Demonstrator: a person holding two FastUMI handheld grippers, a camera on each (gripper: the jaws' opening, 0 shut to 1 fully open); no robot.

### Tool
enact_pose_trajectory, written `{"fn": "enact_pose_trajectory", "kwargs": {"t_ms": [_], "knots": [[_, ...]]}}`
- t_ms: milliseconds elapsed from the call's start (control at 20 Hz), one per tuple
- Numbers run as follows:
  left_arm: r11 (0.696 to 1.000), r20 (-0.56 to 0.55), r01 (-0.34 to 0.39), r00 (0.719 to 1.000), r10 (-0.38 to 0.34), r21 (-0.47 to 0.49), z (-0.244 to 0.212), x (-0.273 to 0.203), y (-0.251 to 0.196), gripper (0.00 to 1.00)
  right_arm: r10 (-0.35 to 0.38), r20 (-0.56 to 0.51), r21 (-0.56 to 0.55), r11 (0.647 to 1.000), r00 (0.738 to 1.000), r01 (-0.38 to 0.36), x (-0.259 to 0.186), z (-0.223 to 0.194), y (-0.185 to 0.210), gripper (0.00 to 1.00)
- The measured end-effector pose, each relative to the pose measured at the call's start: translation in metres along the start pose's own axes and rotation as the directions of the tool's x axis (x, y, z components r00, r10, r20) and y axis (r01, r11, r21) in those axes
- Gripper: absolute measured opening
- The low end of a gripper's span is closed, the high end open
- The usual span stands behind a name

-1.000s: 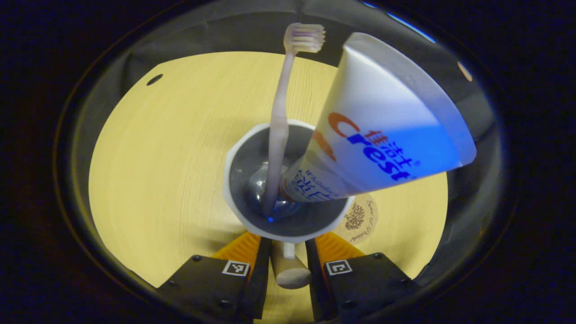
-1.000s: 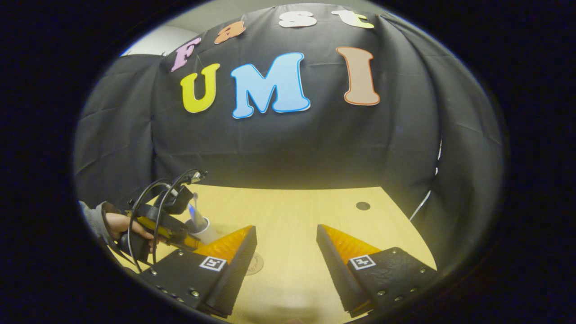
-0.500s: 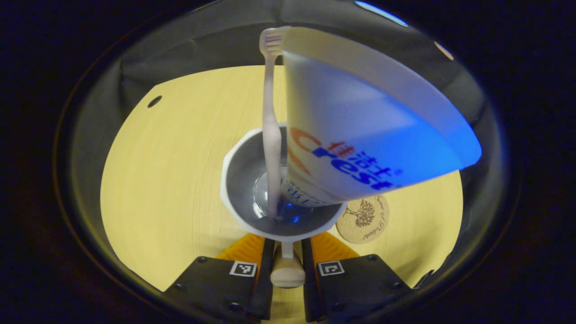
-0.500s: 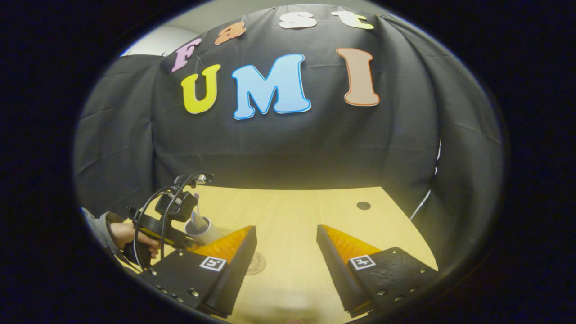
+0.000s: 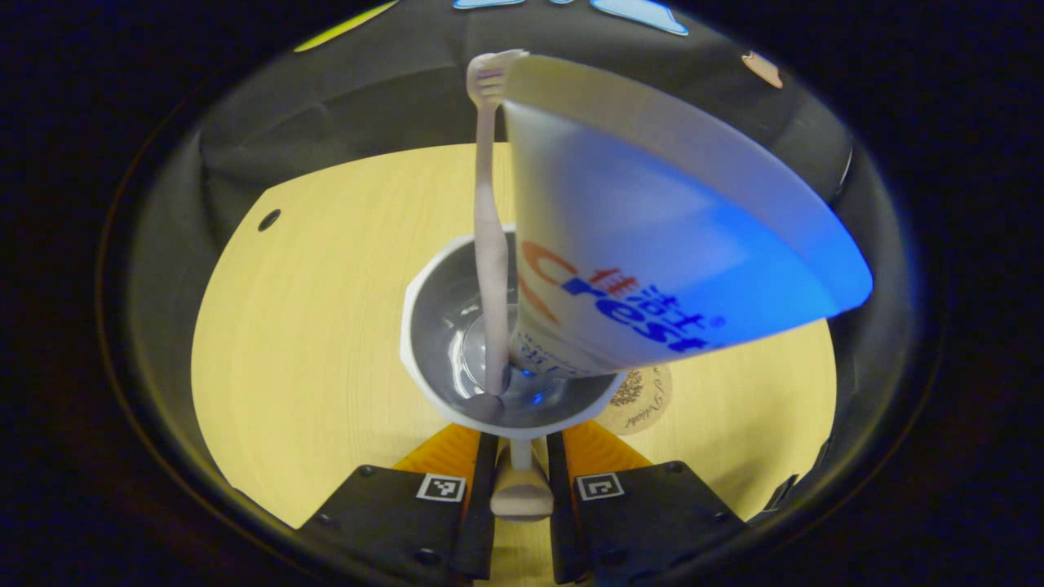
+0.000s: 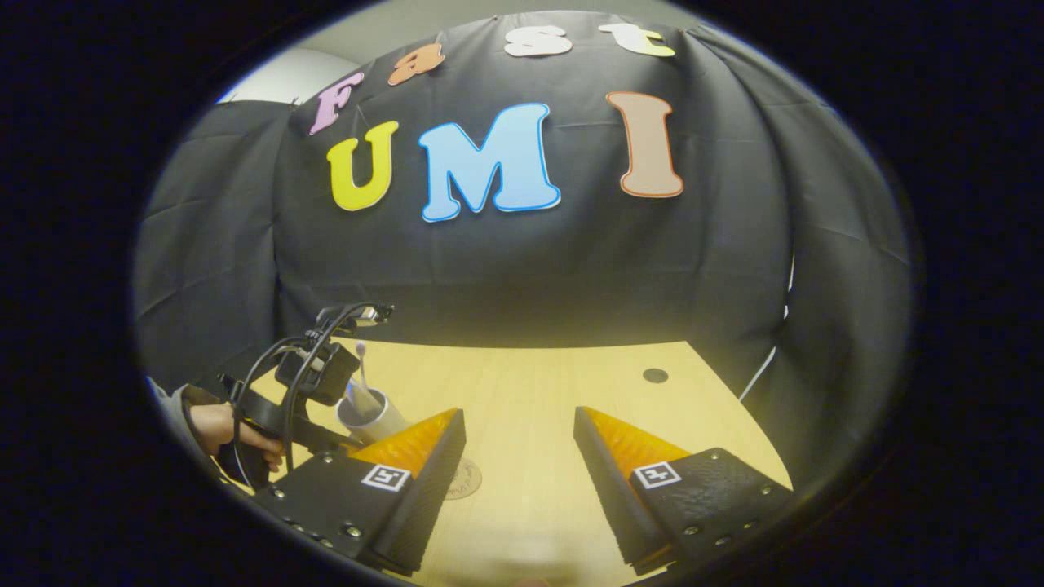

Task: Put the toothbrush and toothpaste on the desktop into the cup, then pick up the cup and place it on the coaster on the desktop.

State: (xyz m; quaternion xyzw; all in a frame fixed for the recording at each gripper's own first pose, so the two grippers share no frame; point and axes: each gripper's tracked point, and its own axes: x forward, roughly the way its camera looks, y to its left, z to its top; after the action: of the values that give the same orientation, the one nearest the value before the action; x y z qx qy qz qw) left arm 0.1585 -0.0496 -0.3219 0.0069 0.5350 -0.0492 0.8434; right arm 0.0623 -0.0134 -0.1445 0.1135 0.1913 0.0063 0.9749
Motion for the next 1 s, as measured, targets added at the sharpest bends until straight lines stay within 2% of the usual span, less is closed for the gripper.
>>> {"fn": "enact_pose_trajectory", "kwargs": {"t_ms": [300, 550, 1000], "knots": [[0.998, -0.022, 0.059, 0.998, -0.059, 0.033, -0.007, -0.006, -0.029, 0.35, -0.018, 0.003, 0.001, 1.0, 1.0, 0.018, -0.007, -0.001, -0.008, 0.84], [0.994, -0.049, 0.09, 0.995, -0.087, 0.057, -0.009, 0.007, -0.047, 0.34, -0.038, 0.0, 0.024, 0.999, 0.999, 0.038, -0.012, -0.002, -0.017, 0.84], [0.993, -0.083, 0.09, 0.993, -0.083, 0.083, -0.022, 0.015, -0.075, 0.35, -0.062, -0.001, 0.032, 0.998, 0.998, 0.062, -0.017, -0.005, -0.034, 0.84]]}}
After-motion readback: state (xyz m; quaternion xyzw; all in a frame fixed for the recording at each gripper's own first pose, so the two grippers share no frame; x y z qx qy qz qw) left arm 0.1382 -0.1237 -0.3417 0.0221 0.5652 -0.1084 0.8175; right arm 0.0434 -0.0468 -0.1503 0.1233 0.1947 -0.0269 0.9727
